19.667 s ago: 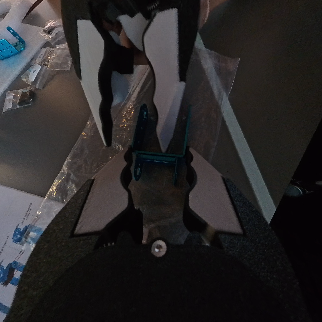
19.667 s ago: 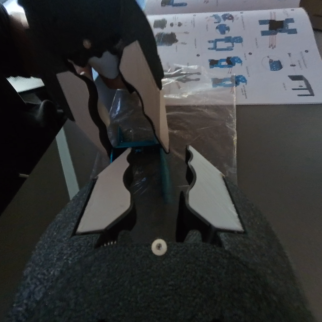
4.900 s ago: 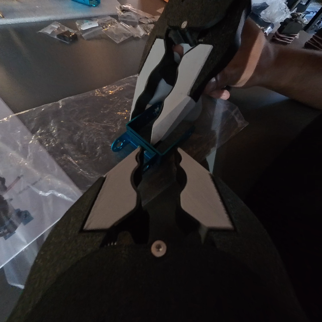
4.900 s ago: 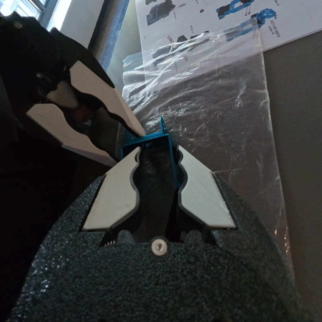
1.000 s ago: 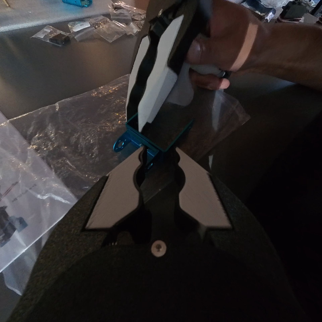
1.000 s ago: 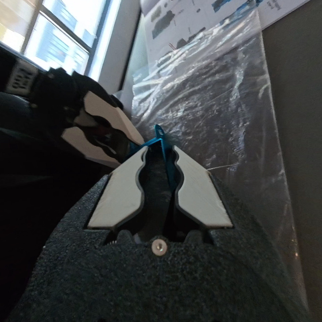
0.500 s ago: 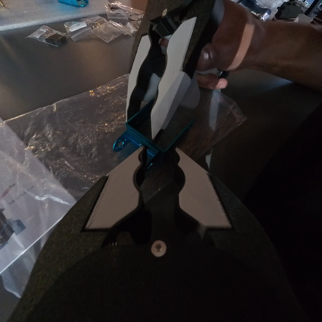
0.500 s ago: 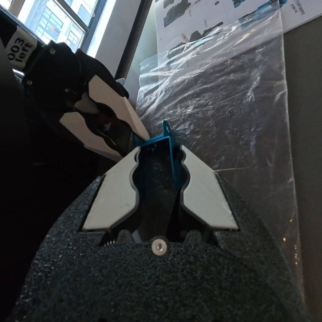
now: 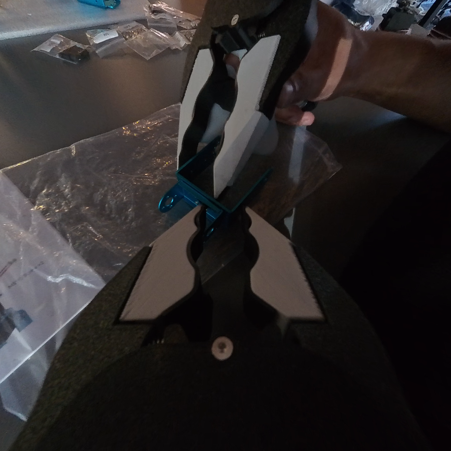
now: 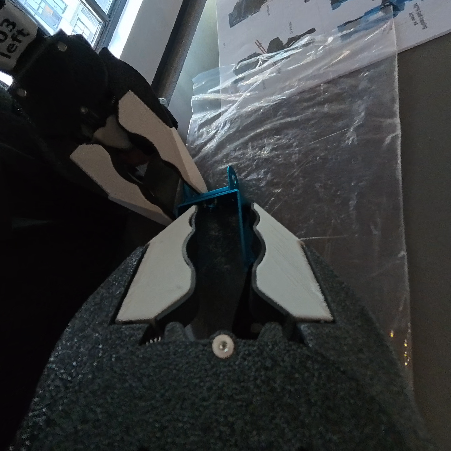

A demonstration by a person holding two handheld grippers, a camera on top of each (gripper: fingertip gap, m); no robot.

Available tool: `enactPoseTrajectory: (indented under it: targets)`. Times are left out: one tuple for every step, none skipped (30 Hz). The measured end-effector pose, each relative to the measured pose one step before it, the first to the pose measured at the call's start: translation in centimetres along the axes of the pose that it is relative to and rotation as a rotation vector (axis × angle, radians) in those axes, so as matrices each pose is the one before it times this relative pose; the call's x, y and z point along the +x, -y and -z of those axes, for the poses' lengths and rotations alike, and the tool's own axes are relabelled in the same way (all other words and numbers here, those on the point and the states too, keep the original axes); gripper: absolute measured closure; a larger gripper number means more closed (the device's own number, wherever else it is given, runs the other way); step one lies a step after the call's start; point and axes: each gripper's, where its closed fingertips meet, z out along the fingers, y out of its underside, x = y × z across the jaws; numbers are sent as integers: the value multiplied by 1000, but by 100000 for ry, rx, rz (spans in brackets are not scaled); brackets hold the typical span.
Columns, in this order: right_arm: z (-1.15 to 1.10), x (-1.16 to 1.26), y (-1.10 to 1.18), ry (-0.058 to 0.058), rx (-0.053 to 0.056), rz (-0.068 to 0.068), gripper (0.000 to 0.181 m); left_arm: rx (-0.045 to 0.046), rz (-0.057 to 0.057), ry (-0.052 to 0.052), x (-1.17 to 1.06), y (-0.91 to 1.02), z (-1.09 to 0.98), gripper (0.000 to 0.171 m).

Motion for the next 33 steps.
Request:
enactPoseTrajectory:
  targets:
    - [-7, 11, 2, -21, 36, -74, 140, 1, -34, -13, -1, 0, 0, 144]
    - [-7, -8, -1, -81, -86, 74, 140, -97, -270, 131, 10, -9, -9, 144]
    - [-11, 24, -25, -589, -170, 681, 140, -184, -510, 276, 1, -21, -8, 144]
    - [-19, 62, 9, -693, -99, 204, 141, -148, -411, 224, 6, -20, -20, 144]
    - [-25, 38, 10, -445, -71, 162, 142, -38, -133, 107, 3, -5, -3, 144]
    - [-12, 11, 3, -423, -61, 446, 142, -49, -195, 121, 3, -2, -9, 144]
    - [-15, 15, 11, -169, -9, -81, 142, -27, -192, 126, 5, -7, 1, 144]
    - [-1, 42, 21, 25, 159, -598, 142, 25, 13, 76, -10, 4, -2, 144]
    - [12, 13, 11, 394, 235, -511, 143, 2, -55, 81, -1, 1, -3, 144]
    - [14, -35, 15, 780, 158, -666, 143, -12, -127, 81, 8, -1, -5, 144]
    - [7, -16, 21, 701, 212, -748, 143, -7, -25, 19, 4, -5, 5, 144]
    - [12, 6, 15, 522, 237, -674, 143, -12, 14, -8, -6, 2, -4, 144]
    - [-1, -3, 6, 216, 60, -261, 143, -13, -73, 23, 6, -2, -2, 145]
    - [-1, -1, 3, -62, -39, 74, 143, 11, -113, 80, 3, -2, 1, 145]
    - [-3, 4, 12, 36, -21, -100, 143, 6, -85, 77, -3, 1, -3, 145]
    - [-8, 1, 1, 197, 71, -300, 143, -6, -16, 24, 4, -4, 5, 145]
    - [2, 0, 10, 123, 74, -215, 143, -26, -54, 25, -1, 0, -5, 145]
    - [-9, 5, 13, 69, 6, -218, 143, -4, -76, 51, 1, 0, -2, 145]
    - [-5, 2, 7, 58, 36, -166, 144, 14, -47, 64, 4, -5, 8, 144]
    - [2, 8, 9, 164, 50, -331, 144, -2, -137, 114, 2, 1, -5, 144]
    - [-9, 3, 11, 215, 35, -470, 144, -17, -192, 103, -1, -10, -9, 144]
    - [2, 5, 12, 86, 82, -222, 144, 6, 35, -5, -3, -3, 7, 144]
    - [-5, 9, 15, 130, 46, -367, 144, 8, 50, 26, -8, 13, 0, 145]
    - [2, 3, -6, 119, 77, -142, 144, -4, -82, 64, -1, 0, -2, 145]
    - [4, 0, 7, 147, 47, -162, 144, -19, -21, -27, 2, -3, 1, 144]
    - [-2, 0, 2, 179, 56, -166, 144, -16, 118, -123, -2, -3, 6, 145]
    - [7, -10, -9, -112, 45, 368, 144, -8, 95, -152, 6, 2, -1, 145]
    - [9, 3, 5, 208, 60, -330, 144, -24, -12, -96, 7, -7, 9, 145]
    - [34, -11, 10, 739, 201, -961, 144, -15, -154, -78, 14, -2, -2, 145]
    - [47, -80, -10, 1213, 146, -572, 144, -18, -248, -145, 39, -5, 0, 145]
    - [36, -163, -20, 1552, 12, -269, 140, -45, -188, -93, 19, -2, -7, 145]
    - [-3, -75, -14, 392, -147, 381, 138, -40, -76, -3, 9, -5, 0, 145]
    - [-33, -37, -22, -611, -249, 1134, 138, 9, -38, 7, 5, -2, 4, 145]
